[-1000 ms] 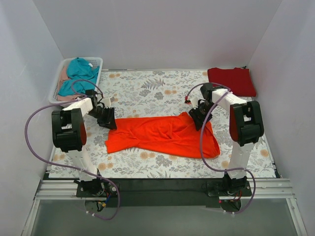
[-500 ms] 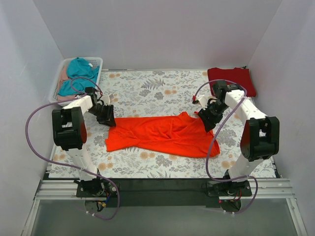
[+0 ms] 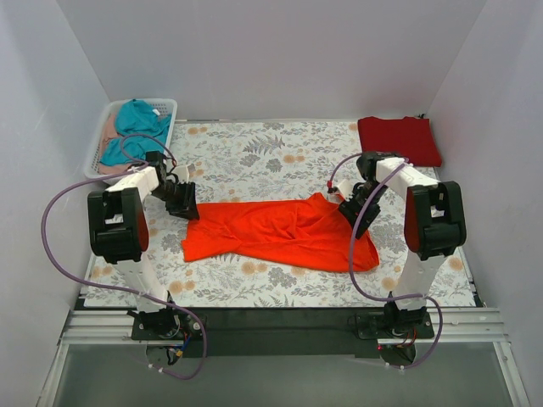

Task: Fold and stack the t-shirts
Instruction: Flatten the tshirt out

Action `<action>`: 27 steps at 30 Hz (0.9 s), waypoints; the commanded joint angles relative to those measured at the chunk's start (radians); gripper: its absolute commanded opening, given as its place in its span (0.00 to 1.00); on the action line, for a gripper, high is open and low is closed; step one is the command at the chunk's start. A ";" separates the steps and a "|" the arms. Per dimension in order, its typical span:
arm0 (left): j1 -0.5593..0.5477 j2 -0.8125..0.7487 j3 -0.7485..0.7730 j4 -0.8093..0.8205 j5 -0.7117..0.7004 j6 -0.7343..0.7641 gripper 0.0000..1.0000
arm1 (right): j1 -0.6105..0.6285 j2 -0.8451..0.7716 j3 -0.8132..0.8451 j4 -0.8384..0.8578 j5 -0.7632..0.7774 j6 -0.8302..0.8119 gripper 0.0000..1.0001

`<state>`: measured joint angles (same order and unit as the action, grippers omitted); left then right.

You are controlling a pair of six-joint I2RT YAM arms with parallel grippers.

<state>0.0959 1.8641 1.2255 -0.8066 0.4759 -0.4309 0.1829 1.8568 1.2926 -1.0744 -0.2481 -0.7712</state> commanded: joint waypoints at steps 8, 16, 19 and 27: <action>-0.001 -0.075 -0.024 0.009 -0.026 0.018 0.33 | 0.000 0.038 -0.030 0.024 0.021 -0.033 0.50; 0.001 -0.071 -0.029 0.006 -0.031 0.023 0.33 | 0.001 0.001 -0.026 -0.004 0.003 -0.031 0.43; -0.001 -0.068 -0.027 0.003 -0.030 0.023 0.33 | 0.003 -0.021 -0.021 -0.015 -0.002 -0.033 0.44; -0.001 -0.065 -0.026 0.001 -0.025 0.021 0.33 | 0.024 -0.068 0.022 -0.059 -0.033 -0.010 0.45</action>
<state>0.0959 1.8511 1.2037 -0.8078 0.4522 -0.4232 0.1905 1.8336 1.2720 -1.0828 -0.2443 -0.7853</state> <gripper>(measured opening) 0.331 0.448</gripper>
